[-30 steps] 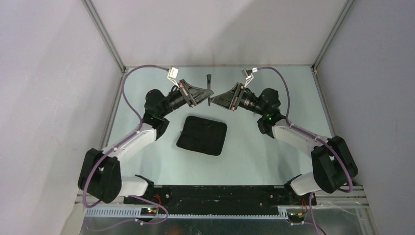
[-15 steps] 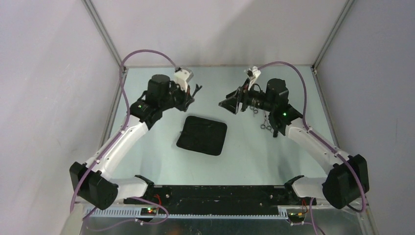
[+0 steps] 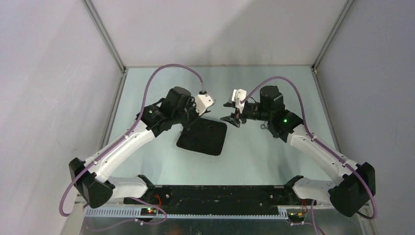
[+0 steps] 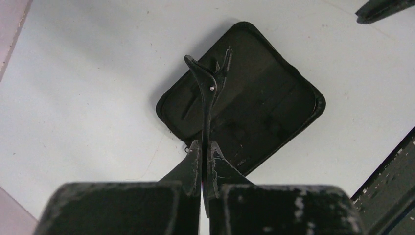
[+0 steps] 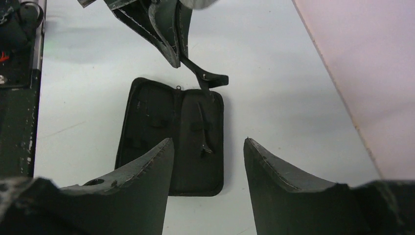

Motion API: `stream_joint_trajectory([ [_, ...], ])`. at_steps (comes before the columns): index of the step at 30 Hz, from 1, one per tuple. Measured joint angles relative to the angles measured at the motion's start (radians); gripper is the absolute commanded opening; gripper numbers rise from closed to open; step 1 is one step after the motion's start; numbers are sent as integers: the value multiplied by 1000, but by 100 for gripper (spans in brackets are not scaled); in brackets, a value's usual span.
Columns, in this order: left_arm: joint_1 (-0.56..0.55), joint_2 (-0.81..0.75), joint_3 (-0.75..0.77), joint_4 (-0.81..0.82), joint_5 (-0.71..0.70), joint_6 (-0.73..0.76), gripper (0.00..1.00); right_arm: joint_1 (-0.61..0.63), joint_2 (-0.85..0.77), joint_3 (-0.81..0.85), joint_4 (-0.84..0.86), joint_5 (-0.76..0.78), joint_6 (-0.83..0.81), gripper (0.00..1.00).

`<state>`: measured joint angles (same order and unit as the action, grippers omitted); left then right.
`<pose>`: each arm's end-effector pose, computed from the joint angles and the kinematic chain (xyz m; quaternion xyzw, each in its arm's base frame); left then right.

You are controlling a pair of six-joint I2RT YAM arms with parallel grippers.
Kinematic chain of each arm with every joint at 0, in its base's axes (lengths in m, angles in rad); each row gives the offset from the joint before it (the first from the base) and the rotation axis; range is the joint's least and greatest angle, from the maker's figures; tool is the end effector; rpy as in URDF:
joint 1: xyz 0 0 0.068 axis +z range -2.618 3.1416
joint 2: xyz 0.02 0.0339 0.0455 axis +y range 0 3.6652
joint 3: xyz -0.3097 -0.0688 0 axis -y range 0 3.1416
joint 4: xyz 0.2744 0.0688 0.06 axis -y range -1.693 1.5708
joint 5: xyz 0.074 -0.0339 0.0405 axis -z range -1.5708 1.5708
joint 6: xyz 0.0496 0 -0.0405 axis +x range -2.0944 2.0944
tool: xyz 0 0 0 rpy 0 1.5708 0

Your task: Sort the hair-cutting tools

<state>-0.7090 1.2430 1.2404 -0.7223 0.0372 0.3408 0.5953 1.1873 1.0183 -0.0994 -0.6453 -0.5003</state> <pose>0.2169 -0.1885 0.3841 0.4635 0.7852 -0.0918 0.4003 0.2269 0.1897 0.3836 -0.5569 0.5438 0.2792 0.5622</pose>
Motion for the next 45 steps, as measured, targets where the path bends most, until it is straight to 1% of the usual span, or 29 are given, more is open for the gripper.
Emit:
stream_joint_trajectory([
  [5,-40,-9,0,-34,-30,36,0,21,0,0,-8,-34,-97,54],
  [11,-81,-37,0,-45,-43,57,0,55,21,27,-30,-61,-146,51],
  [18,-111,-51,0,-45,-45,64,0,89,51,37,-46,-63,-167,43],
  [34,-134,-82,0,-54,-31,79,0,123,71,39,-51,-51,-185,29],
  [37,-135,-81,0,-58,-27,80,0,124,73,39,-48,-51,-185,21],
  [38,-135,-80,0,-59,-26,80,0,124,74,39,-47,-51,-185,16],
  [39,-136,-78,0,-61,-25,82,0,124,75,39,-46,-51,-185,13],
  [40,-136,-77,0,-63,-24,83,0,124,77,39,-45,-50,-188,6],
  [42,-137,-74,0,-69,-23,87,3,123,79,39,-45,-48,-186,0],
  [43,-137,-74,0,-69,-24,88,13,124,79,39,-46,-49,-189,0],
  [44,-137,-72,0,-69,-26,88,18,124,79,39,-47,-50,-188,0],
  [45,-137,-72,0,-68,-27,89,30,123,80,39,-49,-50,-188,0],
])
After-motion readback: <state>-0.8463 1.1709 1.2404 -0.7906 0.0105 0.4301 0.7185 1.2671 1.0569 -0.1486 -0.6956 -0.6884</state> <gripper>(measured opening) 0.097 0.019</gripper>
